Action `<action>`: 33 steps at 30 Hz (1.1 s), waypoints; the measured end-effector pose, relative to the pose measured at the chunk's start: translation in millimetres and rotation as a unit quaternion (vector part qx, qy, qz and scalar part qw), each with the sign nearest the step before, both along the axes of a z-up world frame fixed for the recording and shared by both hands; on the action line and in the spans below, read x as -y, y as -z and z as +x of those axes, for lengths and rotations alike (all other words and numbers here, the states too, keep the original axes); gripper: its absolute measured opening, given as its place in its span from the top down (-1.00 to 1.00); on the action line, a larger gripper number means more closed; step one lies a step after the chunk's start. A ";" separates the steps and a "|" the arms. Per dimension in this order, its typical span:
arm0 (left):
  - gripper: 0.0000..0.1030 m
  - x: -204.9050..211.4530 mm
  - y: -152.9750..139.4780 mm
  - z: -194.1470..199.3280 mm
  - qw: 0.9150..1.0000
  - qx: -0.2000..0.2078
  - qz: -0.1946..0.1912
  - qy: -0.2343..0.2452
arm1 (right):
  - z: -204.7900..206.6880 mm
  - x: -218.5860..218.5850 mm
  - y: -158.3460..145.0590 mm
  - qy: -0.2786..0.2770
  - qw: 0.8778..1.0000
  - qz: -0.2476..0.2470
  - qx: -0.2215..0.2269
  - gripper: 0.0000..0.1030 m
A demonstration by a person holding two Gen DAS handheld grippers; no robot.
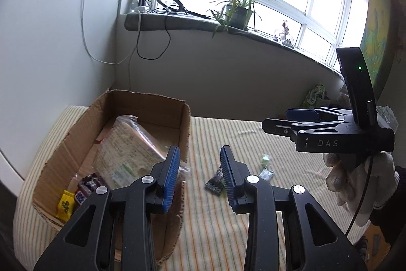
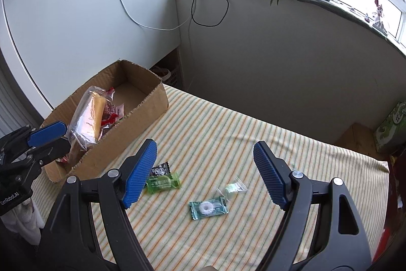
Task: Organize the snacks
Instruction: 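Move both open tools toward the green and mint candy packets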
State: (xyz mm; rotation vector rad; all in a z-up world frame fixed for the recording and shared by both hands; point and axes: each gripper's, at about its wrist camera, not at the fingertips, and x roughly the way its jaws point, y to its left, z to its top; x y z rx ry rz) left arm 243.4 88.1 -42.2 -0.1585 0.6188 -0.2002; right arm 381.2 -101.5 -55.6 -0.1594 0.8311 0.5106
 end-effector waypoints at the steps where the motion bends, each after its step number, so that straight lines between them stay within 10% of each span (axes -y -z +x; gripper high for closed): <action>1: 0.39 5.2 0.8 0.9 1.000 -0.001 0.003 0.006 | 1.1 4.5 3.3 0.001 1.000 0.001 -0.005 -0.58; 13: 0.38 56.9 26.4 22.2 0.996 -0.047 0.023 0.071 | 20.3 40.0 48.9 0.030 0.996 0.022 -0.085 -0.56; 20: 0.38 72.6 47.8 43.5 0.992 -0.084 0.025 0.089 | 33.4 54.3 77.7 0.036 0.981 0.076 -0.174 -0.07; 33: 0.38 75.7 62.9 68.3 0.990 -0.112 0.040 0.077 | 39.0 45.2 83.9 0.033 0.981 0.074 -0.175 -0.03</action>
